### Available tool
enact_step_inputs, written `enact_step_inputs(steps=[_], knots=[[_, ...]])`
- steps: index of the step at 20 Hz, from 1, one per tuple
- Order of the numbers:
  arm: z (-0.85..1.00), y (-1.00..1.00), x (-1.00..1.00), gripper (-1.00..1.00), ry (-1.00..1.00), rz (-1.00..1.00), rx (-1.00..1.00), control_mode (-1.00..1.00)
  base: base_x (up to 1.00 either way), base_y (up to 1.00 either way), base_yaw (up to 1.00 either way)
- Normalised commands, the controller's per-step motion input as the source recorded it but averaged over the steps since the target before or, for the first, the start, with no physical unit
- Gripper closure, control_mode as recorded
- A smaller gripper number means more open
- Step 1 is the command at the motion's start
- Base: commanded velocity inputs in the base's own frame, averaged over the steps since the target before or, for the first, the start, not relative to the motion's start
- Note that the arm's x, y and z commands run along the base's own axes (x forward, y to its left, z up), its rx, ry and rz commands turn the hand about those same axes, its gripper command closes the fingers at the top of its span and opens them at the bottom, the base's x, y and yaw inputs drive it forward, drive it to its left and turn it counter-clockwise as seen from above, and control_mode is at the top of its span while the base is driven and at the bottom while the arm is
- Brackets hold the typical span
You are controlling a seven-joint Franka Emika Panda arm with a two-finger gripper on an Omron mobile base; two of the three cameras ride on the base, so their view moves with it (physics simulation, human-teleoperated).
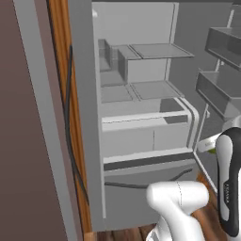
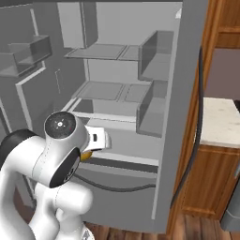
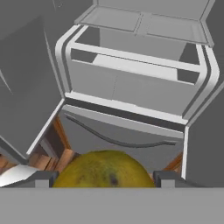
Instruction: Retrieve the tangerine and orange from the fridge and place them into the bowl on the dining table.
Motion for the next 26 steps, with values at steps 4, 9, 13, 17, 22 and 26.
enact_step_inputs(steps=[4, 9, 13, 17, 22, 26], knots=[[0.00, 0.00, 0.00, 1.00, 0.00, 0.00, 0.00, 1.00, -0.30, 0.00, 0.27], [0.00, 0.00, 0.00, 1.00, 0.00, 0.00, 0.00, 1.00, -0.33, 0.00, 0.37], [0.00, 0.00, 0.00, 1.00, 0.00, 0.00, 0.00, 1.00, -0.47, -0.03, 0.44], [0.00, 0.00, 0.00, 1.00, 0.00, 0.00, 0.00, 1.00, -0.64, -0.01, 0.46], [0.00, 0.00, 0.00, 1.00, 0.00, 0.00, 0.00, 1.00, -0.62, 0.00, 0.51], [0.00, 0.00, 0.00, 1.00, 0.00, 0.00, 0.00, 1.00, -0.53, 0.00, 0.55]])
